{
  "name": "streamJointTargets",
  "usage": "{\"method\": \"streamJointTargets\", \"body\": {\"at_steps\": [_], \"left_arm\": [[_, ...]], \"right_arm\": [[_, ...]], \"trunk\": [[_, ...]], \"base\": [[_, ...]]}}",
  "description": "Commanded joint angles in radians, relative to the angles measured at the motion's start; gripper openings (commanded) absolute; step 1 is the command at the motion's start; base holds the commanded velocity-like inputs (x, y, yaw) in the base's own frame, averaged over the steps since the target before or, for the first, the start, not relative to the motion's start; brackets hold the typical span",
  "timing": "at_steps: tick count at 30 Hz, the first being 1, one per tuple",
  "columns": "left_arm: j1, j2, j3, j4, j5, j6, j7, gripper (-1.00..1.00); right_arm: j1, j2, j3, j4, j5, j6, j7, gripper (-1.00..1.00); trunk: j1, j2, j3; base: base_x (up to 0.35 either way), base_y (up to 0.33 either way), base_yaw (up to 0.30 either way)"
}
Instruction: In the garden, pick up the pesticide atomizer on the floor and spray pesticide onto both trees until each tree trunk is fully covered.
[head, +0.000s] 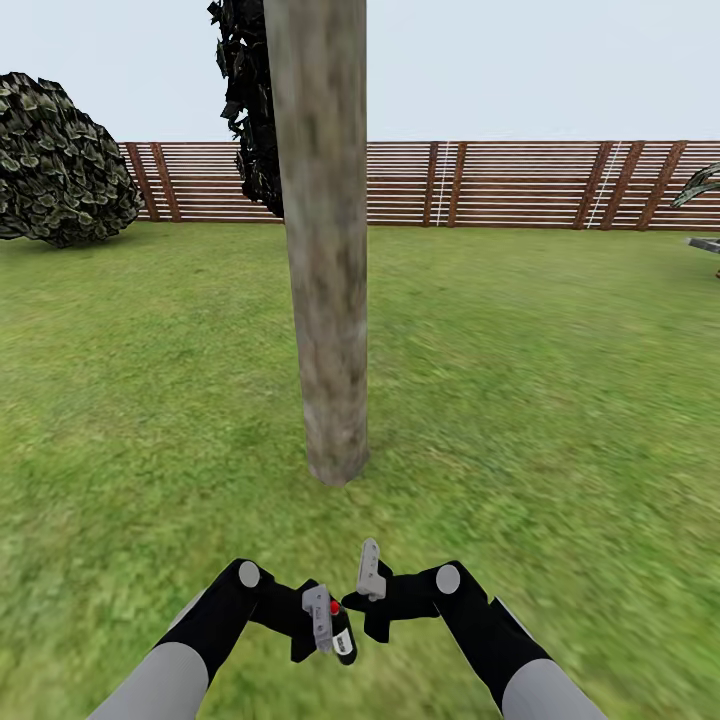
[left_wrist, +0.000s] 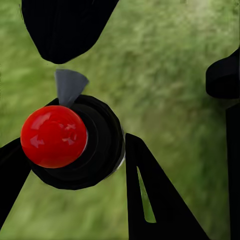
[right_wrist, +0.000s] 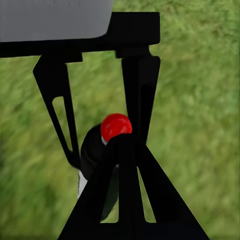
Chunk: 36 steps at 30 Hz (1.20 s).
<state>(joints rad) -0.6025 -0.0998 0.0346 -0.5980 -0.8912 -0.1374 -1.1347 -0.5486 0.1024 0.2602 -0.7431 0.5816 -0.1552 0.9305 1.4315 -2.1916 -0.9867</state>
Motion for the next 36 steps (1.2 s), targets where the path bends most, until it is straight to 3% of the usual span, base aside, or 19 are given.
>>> {"method": "streamJointTargets", "body": {"at_steps": [1, 6, 19, 21, 26, 28, 29, 30, 36], "left_arm": [[0.000, -0.001, 0.003, -0.001, -0.001, -0.011, -0.002, -1.00], [0.000, 0.003, 0.002, 0.001, 0.029, -0.014, -0.003, -1.00], [0.000, 0.009, 0.000, 0.007, 0.026, -0.014, -0.001, -1.00], [0.003, 0.028, -0.002, 0.007, 0.019, -0.014, 0.010, -1.00], [0.008, 0.133, -0.014, 0.007, 0.012, -0.013, 0.041, -1.00], [0.008, 0.162, -0.014, 0.007, 0.011, -0.013, 0.042, -1.00], [0.010, 0.198, -0.015, 0.007, 0.011, -0.013, 0.048, -1.00], [0.010, 0.221, -0.015, 0.007, 0.011, -0.013, 0.057, -1.00], [0.016, 0.332, -0.014, 0.008, -0.017, -0.010, 0.162, -1.00]], "right_arm": [[0.000, 0.000, -0.001, -0.001, 0.011, -0.009, 0.001, -1.00], [0.000, -0.001, -0.002, -0.001, 0.011, -0.009, -0.001, -1.00], [0.000, -0.001, -0.003, -0.001, 0.011, -0.009, -0.001, -1.00], [-0.001, -0.001, -0.003, -0.001, 0.011, -0.009, -0.001, -1.00], [0.000, -0.001, -0.003, -0.001, 0.011, -0.009, -0.001, -1.00], [0.000, -0.001, -0.003, -0.001, 0.011, -0.009, -0.001, -1.00], [0.000, -0.001, -0.003, 0.000, 0.011, -0.009, -0.001, -1.00], [0.000, -0.001, -0.003, 0.000, 0.011, -0.009, -0.001, 1.00], [0.000, -0.008, -0.006, 0.007, 0.011, -0.011, -0.004, 1.00]], "trunk": [[0.000, 0.000, -0.001], [0.000, 0.000, -0.001], [0.000, 0.000, -0.001], [0.000, 0.000, -0.001], [0.000, 0.000, -0.001], [0.000, 0.000, -0.001], [0.000, 0.000, -0.001], [0.000, 0.000, -0.001], [0.000, 0.000, -0.001]], "base": [[0.000, 0.000, 0.000], [0.000, 0.000, 0.000], [0.000, 0.000, 0.000], [0.000, 0.000, 0.000], [0.000, 0.000, 0.000], [0.000, 0.000, 0.000], [0.000, 0.000, 0.000], [0.000, 0.000, 0.000], [0.000, 0.000, 0.000]]}}
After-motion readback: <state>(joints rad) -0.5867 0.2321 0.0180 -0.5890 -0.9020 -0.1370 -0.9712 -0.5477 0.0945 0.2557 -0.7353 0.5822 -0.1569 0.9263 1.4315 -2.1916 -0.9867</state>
